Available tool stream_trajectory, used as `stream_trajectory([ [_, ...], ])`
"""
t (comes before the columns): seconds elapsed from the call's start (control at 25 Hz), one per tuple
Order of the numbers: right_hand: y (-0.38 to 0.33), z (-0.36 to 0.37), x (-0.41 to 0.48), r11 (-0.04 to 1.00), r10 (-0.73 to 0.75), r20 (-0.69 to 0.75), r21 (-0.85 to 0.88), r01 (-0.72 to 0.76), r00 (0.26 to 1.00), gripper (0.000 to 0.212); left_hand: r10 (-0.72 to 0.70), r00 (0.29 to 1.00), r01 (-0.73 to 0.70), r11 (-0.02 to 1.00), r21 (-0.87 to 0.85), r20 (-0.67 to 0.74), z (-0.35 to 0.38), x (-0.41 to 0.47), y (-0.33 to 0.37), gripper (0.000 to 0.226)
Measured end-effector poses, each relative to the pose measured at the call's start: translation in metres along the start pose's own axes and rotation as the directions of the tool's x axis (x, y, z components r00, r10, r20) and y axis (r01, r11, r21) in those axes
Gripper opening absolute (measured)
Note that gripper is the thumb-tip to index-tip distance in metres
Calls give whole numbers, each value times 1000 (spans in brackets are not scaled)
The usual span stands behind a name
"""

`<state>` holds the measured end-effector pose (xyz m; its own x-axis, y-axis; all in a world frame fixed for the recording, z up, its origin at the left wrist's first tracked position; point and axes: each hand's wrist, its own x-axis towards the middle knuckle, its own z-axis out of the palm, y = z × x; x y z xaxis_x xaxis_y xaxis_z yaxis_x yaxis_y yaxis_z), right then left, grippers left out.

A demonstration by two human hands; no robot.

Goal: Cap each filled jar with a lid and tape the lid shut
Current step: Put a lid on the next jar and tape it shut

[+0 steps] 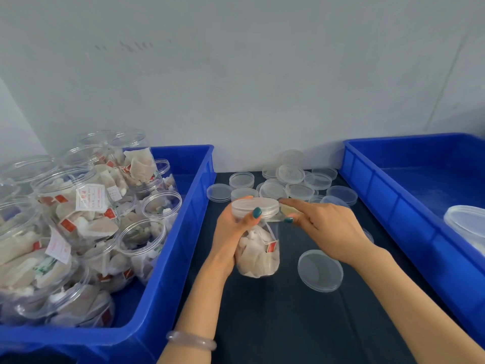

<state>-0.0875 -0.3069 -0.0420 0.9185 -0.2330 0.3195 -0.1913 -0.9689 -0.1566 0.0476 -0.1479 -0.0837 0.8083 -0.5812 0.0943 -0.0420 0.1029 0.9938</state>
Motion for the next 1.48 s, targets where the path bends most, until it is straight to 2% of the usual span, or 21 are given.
stream_trajectory([
  [0.08,1,0,1,998,9,-50,-64,-12,999,76,-5,999,7,1000,-23,46,-1,-4,5,98],
  [0.2,4,-3,4,998,34,-4,-46,-35,999,76,-19,993,30,996,-90,113,-5,-7,8,108],
  [0.32,1,-3,6,999,33,29,37,-34,999,72,-79,973,113,982,-150,218,-7,-12,5,95],
  [0.4,-2,-1,9,992,-1,72,128,-8,997,62,-95,948,165,963,-212,305,-6,-16,3,85],
  [0.52,1,-5,14,922,-41,223,385,-49,974,37,-29,938,155,925,-346,344,-6,-15,3,88],
  [0.6,3,-2,13,907,-61,298,415,-71,953,27,31,965,41,963,-267,262,1,-9,8,50],
  [0.64,1,4,13,915,-65,273,400,-52,960,22,62,973,-28,988,-153,221,9,-5,13,29],
  [0.68,-4,10,14,914,-63,209,406,-28,976,20,114,975,-102,992,-69,191,16,-1,16,21],
  [0.76,-21,24,15,864,-25,54,503,-5,998,29,195,980,-192,980,-56,36,25,6,21,23],
  [0.84,-38,37,12,706,45,-17,708,-20,999,42,174,981,-185,972,-142,-90,21,15,16,33],
  [0.92,-45,50,13,545,137,13,834,-86,991,52,129,978,-160,970,-185,-167,17,23,7,39],
  [0.96,-44,55,13,510,196,38,849,-135,980,60,113,965,-149,978,-144,-236,18,25,5,39],
  [1.0,-43,60,12,513,243,52,841,-174,969,65,106,944,-141,986,-88,-314,18,25,4,38],
  [1.12,-37,67,6,587,352,9,777,-228,936,44,144,883,-77,983,165,-447,11,10,17,31],
  [1.16,-34,68,5,611,370,-8,755,-237,929,41,193,892,-50,941,336,-408,6,-1,21,29],
  [1.2,-32,67,4,647,374,-28,724,-240,927,40,238,912,-25,845,534,-334,4,-17,24,33],
  [1.28,-30,68,4,705,355,-48,670,-233,934,36,350,921,-54,543,838,-167,15,-55,28,56],
  [1.36,-31,65,7,717,331,-28,658,-232,943,36,387,922,-105,280,954,-12,38,-80,26,83],
  [1.4,-30,62,9,725,312,-20,651,-224,950,39,349,935,-137,201,970,59,47,-82,25,91],
  [1.44,-26,59,11,750,281,-21,628,-206,959,44,287,950,-183,183,966,126,49,-78,24,91],
  [1.48,-21,56,12,792,248,-21,580,-190,969,48,238,953,-242,223,944,188,45,-70,24,85],
])
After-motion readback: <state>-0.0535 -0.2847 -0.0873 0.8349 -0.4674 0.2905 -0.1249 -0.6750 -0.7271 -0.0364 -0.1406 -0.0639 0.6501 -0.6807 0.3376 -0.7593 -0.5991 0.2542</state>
